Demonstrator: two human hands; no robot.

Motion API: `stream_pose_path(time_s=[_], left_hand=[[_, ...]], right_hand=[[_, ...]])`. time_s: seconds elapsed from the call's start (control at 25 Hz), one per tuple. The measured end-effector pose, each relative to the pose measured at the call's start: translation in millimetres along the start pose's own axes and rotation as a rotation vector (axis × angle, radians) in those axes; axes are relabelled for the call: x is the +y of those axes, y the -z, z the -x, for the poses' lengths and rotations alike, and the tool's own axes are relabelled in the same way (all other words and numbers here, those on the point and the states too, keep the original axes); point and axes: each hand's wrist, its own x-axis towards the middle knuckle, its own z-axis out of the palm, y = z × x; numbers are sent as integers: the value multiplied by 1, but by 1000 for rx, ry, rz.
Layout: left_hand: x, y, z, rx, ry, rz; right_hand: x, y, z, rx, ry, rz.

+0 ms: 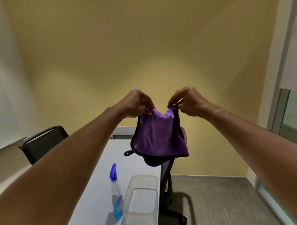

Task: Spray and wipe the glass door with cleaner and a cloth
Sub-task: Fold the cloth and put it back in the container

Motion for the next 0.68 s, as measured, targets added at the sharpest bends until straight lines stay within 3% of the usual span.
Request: stream_pose_path(time_s=[0.24,0.44,0.68], left_hand=[[-34,3,-4,79,-28,117],[-60,-4,-19,170,-44,122],[-77,-12,-59,236,-30,114]], right_hand=[[-11,-43,-36,40,15,-81],[8,-68,-59,126,-94,-209],[48,-71,-85,-228,-190,-743]])
